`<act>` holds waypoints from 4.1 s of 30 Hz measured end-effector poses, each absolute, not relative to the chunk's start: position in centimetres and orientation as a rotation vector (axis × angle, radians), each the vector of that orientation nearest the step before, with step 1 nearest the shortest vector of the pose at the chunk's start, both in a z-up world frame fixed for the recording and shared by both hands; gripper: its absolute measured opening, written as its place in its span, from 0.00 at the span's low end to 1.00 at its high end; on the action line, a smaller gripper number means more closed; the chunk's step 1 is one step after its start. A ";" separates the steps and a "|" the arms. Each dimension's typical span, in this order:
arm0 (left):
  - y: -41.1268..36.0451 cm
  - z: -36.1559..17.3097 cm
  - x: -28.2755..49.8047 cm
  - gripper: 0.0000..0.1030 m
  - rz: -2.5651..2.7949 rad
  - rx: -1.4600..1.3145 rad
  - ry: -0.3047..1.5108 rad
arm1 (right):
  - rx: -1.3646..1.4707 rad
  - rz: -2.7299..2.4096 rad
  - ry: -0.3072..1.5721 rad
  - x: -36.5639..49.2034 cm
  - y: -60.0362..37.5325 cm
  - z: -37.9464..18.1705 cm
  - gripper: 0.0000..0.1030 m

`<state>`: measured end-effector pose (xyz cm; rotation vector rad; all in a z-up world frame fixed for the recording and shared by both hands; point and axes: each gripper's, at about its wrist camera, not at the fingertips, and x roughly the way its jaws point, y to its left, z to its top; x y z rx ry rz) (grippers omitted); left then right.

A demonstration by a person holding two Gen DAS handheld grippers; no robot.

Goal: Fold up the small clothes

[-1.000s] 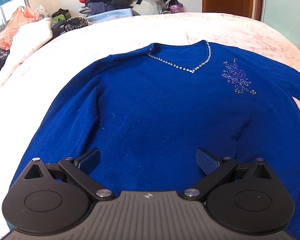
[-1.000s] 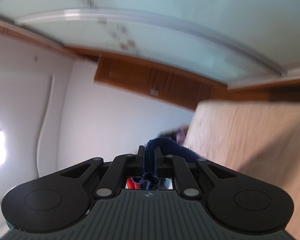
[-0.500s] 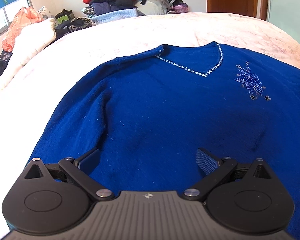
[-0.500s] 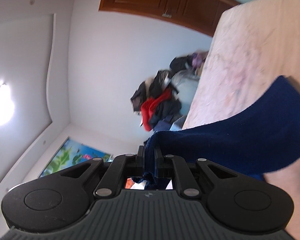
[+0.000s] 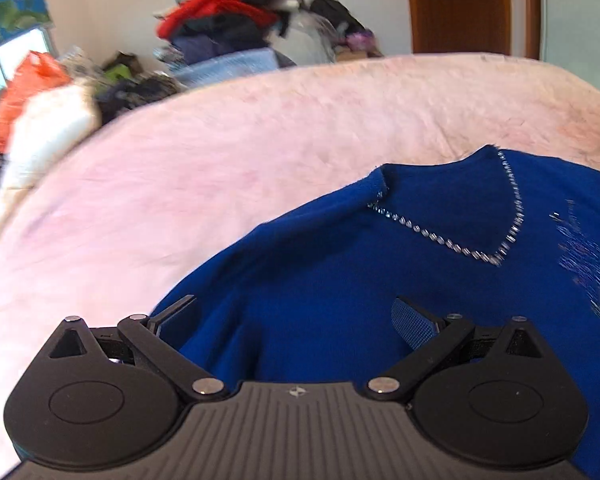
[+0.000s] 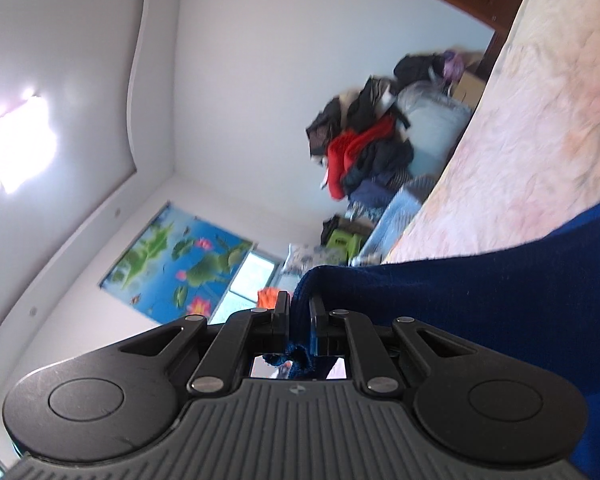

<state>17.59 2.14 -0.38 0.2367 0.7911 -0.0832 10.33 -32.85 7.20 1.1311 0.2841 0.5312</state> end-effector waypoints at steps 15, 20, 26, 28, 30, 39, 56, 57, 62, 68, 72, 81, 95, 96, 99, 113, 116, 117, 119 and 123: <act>6.8 0.3 27.0 0.99 0.128 0.192 0.716 | 1.024 0.594 0.348 14.4 -28.5 9.8 0.14; 8.7 3.6 23.5 0.99 0.205 0.218 0.628 | 1.005 0.656 0.431 17.4 -24.4 8.6 0.14; 12.2 4.3 18.8 0.99 0.279 0.196 0.638 | 1.009 0.715 0.613 20.1 -18.3 3.7 0.15; 12.9 3.9 17.2 0.99 0.292 0.183 0.648 | 1.005 0.724 0.675 20.7 -16.4 1.7 0.15; 13.2 3.2 15.8 0.99 0.286 0.186 0.668 | 1.005 0.715 0.742 21.0 -14.7 -0.4 0.15; 14.2 1.7 12.3 0.99 0.302 0.199 0.726 | 0.856 0.652 0.914 20.8 -11.1 -4.9 0.67; 22.5 2.3 2.8 0.99 0.482 0.143 0.792 | 0.640 0.687 0.893 15.9 -9.3 -0.4 0.67; 22.7 2.4 2.3 0.99 0.485 0.138 0.793 | 0.609 0.704 0.901 15.5 -8.9 -0.2 0.67; 22.5 1.6 0.5 0.99 0.431 0.148 0.811 | 0.318 0.782 0.882 11.2 -5.9 0.9 0.67; 24.8 1.0 -0.5 0.99 0.546 0.104 0.837 | -0.240 0.966 0.624 1.1 -0.2 4.0 0.68; 26.8 1.7 -1.8 0.99 0.554 0.007 0.853 | -0.721 1.170 0.345 -7.8 4.7 3.9 0.67; 27.2 2.5 -2.8 0.99 0.451 -0.134 0.900 | -1.047 1.322 0.253 -12.8 6.5 2.4 0.66; 30.9 6.5 -5.0 0.99 0.600 -0.280 0.742 | -0.995 1.382 0.143 -13.9 11.9 0.5 0.08; 30.9 6.6 -5.0 0.99 0.595 -0.291 0.739 | -0.954 1.379 0.164 -13.4 12.0 0.8 0.05; 30.6 6.4 -4.8 0.99 0.557 -0.315 0.746 | -0.771 1.321 0.239 -10.8 11.5 2.2 0.00; 29.3 4.0 -3.3 0.99 0.488 -0.293 0.849 | -0.716 1.260 0.315 -7.0 3.8 3.5 0.59; 29.5 4.2 -3.7 0.99 0.500 -0.296 0.835 | -1.013 1.342 0.315 -10.5 5.3 0.3 0.55; 29.5 4.3 -3.7 0.99 0.505 -0.295 0.833 | -1.042 1.352 0.268 -11.2 5.1 -0.3 0.57; 29.5 4.2 -3.7 0.99 0.507 -0.306 0.835 | -1.021 1.374 0.285 -11.6 5.3 -0.4 0.55; 29.2 4.3 -3.7 0.99 0.489 -0.310 0.833 | -0.966 1.374 0.229 -12.5 7.4 -1.2 0.54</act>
